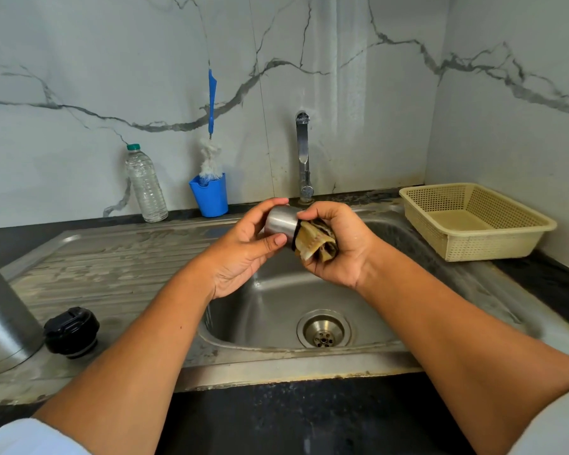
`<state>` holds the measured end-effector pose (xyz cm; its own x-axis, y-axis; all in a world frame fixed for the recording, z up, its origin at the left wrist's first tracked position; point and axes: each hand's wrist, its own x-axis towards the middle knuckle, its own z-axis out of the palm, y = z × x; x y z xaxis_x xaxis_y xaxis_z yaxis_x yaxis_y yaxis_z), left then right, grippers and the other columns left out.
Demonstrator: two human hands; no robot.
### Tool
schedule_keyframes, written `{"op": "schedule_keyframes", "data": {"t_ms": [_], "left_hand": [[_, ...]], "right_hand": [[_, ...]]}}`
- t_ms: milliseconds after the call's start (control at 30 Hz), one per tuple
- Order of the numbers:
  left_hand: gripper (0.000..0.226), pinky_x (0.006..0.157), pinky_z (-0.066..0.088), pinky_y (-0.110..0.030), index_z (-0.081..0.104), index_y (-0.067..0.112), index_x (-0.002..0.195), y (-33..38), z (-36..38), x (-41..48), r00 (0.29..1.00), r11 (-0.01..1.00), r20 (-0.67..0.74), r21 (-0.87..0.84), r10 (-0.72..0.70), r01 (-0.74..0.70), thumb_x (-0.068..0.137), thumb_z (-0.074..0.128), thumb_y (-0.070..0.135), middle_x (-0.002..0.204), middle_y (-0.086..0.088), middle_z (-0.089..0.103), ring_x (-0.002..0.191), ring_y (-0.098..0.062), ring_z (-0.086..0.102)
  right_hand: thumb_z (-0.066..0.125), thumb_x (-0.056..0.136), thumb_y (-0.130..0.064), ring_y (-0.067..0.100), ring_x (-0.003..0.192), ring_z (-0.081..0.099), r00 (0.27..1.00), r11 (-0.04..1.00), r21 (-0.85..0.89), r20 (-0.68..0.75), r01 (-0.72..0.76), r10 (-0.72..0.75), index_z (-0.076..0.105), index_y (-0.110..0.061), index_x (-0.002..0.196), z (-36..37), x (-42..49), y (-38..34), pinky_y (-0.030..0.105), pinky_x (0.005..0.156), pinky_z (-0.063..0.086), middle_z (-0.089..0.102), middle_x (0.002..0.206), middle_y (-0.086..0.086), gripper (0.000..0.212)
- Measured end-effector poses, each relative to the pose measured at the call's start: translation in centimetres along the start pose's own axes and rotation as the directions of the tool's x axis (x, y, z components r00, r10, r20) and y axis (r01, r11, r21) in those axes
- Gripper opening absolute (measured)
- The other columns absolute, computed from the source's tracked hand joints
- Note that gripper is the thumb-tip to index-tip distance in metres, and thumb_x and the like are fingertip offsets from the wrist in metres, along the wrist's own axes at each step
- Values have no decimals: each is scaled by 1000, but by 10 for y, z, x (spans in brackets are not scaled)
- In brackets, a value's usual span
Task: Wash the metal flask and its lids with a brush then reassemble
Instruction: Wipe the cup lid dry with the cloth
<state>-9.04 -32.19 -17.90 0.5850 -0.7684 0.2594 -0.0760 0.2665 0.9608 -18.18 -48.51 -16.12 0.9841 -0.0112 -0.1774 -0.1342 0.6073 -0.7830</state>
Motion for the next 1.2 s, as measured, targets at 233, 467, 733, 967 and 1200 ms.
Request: {"op": "schedule_keyframes", "data": {"t_ms": [233,467,733,967,1200], "left_hand": [[75,113,47,-38,51,31,151,0,-5,2,998,994,-1,-82,-69,68,87,63,-6,147,-5,58,133,-22,58],[61,67,48,-27,68,15,123,1,3,3,951,978,-226,-64,-210,201,96,49,66,95,-8,71,76,-14,64],[39,54,47,-24,67,21,97,-4,16,5,874,980,-466,61,-141,191,100,53,57,72,-1,69,64,-12,63],[28,70,47,-33,66,36,75,-6,21,6,887,971,-457,235,67,48,94,55,53,75,5,65,77,-16,60],[38,72,52,-33,70,17,99,1,22,9,881,999,-473,49,5,21,102,50,49,88,-6,73,84,-20,66]], "right_hand": [[67,91,-16,17,65,59,983,968,-217,-111,123,-150,65,-9,98,7,1,3,26,54,48,63,72,6,10],[70,84,-5,14,82,68,759,-98,-928,353,360,-547,78,-24,106,2,9,17,28,75,53,74,88,-3,30],[72,90,-10,24,91,70,858,-24,-947,301,321,-415,68,-19,110,13,10,25,41,79,60,73,99,3,22],[62,97,-10,22,82,69,993,995,-93,115,40,-29,66,-3,99,15,-6,14,28,77,54,69,91,14,9],[52,102,-7,18,72,68,980,987,26,123,157,-159,64,0,112,26,-3,18,27,64,57,68,91,16,17]]}}
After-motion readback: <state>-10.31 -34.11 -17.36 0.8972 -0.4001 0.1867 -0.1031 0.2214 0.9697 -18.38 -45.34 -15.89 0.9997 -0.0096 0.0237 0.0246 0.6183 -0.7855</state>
